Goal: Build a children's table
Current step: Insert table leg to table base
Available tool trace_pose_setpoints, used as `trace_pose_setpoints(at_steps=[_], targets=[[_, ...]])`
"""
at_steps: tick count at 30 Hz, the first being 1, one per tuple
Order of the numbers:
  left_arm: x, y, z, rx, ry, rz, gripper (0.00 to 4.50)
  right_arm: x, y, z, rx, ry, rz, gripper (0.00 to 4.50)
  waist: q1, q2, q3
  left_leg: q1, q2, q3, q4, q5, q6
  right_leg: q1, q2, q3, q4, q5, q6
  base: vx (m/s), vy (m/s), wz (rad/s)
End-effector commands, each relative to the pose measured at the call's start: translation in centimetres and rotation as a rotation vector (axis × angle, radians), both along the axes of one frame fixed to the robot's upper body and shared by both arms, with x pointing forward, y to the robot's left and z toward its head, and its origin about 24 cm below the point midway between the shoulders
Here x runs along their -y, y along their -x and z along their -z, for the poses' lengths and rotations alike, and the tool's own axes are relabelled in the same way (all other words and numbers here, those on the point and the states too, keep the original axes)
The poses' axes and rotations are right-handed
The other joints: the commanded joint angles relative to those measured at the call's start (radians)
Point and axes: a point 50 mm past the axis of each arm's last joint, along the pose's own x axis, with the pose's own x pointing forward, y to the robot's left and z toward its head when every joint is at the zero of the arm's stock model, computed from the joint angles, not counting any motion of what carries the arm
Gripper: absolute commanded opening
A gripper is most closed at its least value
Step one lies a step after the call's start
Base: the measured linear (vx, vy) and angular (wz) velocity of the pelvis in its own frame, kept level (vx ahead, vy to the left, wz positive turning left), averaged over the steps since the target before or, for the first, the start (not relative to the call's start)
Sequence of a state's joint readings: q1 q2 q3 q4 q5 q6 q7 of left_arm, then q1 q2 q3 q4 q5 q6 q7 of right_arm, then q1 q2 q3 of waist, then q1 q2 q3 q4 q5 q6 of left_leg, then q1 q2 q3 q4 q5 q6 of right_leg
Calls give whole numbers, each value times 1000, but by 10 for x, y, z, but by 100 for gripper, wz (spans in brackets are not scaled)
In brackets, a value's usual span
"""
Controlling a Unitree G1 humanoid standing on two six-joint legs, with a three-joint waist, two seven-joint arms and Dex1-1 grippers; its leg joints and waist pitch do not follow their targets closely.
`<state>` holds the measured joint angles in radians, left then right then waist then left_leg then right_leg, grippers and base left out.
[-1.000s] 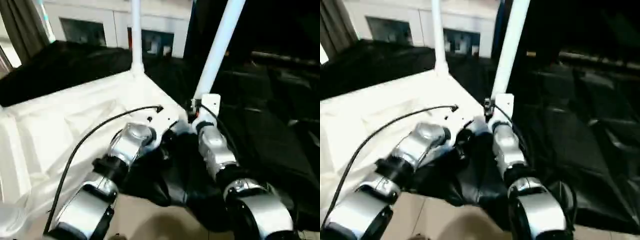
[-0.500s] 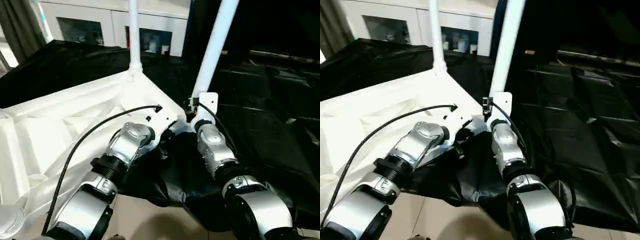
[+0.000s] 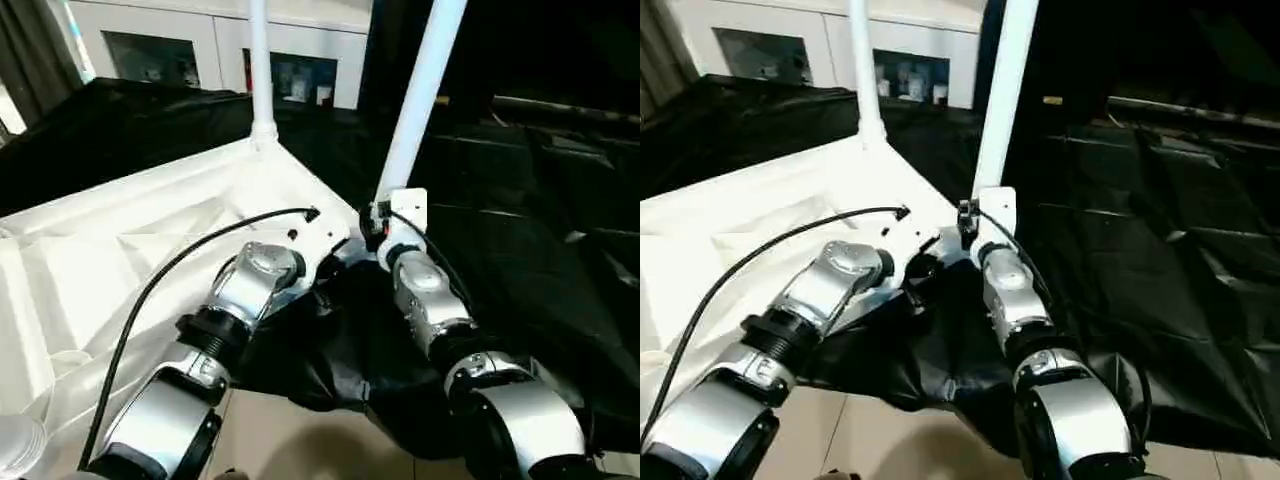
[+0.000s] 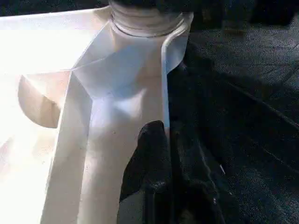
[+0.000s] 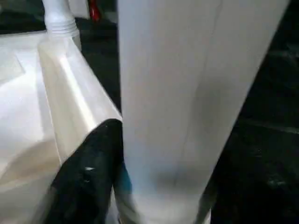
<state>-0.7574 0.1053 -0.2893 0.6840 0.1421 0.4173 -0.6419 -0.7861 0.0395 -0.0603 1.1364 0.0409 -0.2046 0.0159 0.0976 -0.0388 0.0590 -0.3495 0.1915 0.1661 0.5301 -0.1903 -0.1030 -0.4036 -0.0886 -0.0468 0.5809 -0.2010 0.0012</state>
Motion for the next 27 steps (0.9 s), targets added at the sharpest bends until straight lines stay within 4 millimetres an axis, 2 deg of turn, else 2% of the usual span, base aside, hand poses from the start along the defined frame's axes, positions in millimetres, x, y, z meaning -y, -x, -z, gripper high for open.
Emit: trace_pose_setpoints(at_steps=[1,2,7,10,11,12,13,14,15,16,17,18,19,21,24,25,27], targets=[[3,-4,-7,34,-21,-6,0,-12,27,47,-234,12,-69,331,0,20,-30,-2,32,-10,-77,-379,4,20,-52,36,-92,-400,-113,0,0,0],[3,-4,-7,34,-20,-6,0,-12,27,47,-231,9,-69,341,-3,17,-29,-3,31,-9,-76,-374,6,21,-50,35,-91,-389,-119,0,0,0],[2,-5,-9,48,-17,14,0,-12,21,35,-163,-29,-99,389,-2,18,-29,-5,33,-3,-73,-324,26,25,-53,37,-88,-349,-142,0,0,0],[2,-4,-14,70,3,68,0,-6,14,19,-78,-82,-136,416,0,11,-30,-10,33,-2,-71,-294,38,31,-55,36,-87,-350,-144,0,0,0],[2,-4,-14,71,3,68,0,-6,13,19,-76,-83,-138,416,1,14,-33,-10,35,-1,-69,-260,45,32,-55,37,-81,-304,-155,0,0,0],[-1,-4,-15,81,-1,90,0,-1,11,9,-26,-107,-180,431,0,10,-33,-12,34,0,-67,-243,51,34,-53,36,-79,-278,-158,0,0,0],[-3,-4,-14,77,-2,90,0,2,10,5,-3,-110,-206,438,1,13,-35,-9,36,2,-65,-223,59,35,-51,35,-75,-237,-173,0,0,0],[-5,-4,-14,74,-2,90,0,4,10,2,12,-110,-223,445,4,13,-41,-6,34,7,-55,-169,72,38,-50,34,-66,-144,-193,0,0,0],[-6,-3,-14,73,-1,92,0,5,11,0,24,-109,-244,445,3,13,-43,-5,34,9,-51,-139,80,38,-48,34,-59,-88,-209,61,2,3],[-7,-3,-15,75,0,102,0,8,12,-3,38,-103,-268,445,0,11,-44,-10,32,10,-48,-104,92,43,-46,32,-51,-34,-223,61,2,3],[-9,-3,-16,74,-2,111,0,12,13,-8,53,-82,-298,445,3,9,-52,-13,28,12,-35,15,128,51,-40,28,-33,133,-253,0,0,0],[-12,-2,-16,74,-4,129,0,16,16,-13,69,-58,-335,445,5,8,-54,-14,26,12,-32,44,140,53,-37,27,-28,183,-260,0,0,0],[-13,-2,-16,71,-3,133,0,19,17,-14,69,-42,-347,445,6,12,-55,-13,24,16,-26,50,162,47,-33,25,-25,238,-269,0,0,0],[-17,-1,-16,67,0,153,0,26,21,-18,71,1,-384,445,7,5,-53,-15,24,17,-27,24,175,52,-35,24,-28,230,-280,0,0,0],[-20,0,-18,69,1,174,0,33,26,-23,77,28,-418,445,8,4,-48,-15,29,18,-32,-31,155,53,-41,25,-34,131,-272,0,0,0],[-20,0,-18,69,1,174,0,33,26,-23,77,28,-418,445,10,5,-49,-13,31,18,-31,-35,150,52,-43,26,-34,121,-270,0,0,0],[-25,5,-20,60,9,240,0,46,38,-34,88,73,-515,445,17,4,-48,-13,32,17,-31,-41,142,56,-41,27,-34,113,-251,0,0,0]])
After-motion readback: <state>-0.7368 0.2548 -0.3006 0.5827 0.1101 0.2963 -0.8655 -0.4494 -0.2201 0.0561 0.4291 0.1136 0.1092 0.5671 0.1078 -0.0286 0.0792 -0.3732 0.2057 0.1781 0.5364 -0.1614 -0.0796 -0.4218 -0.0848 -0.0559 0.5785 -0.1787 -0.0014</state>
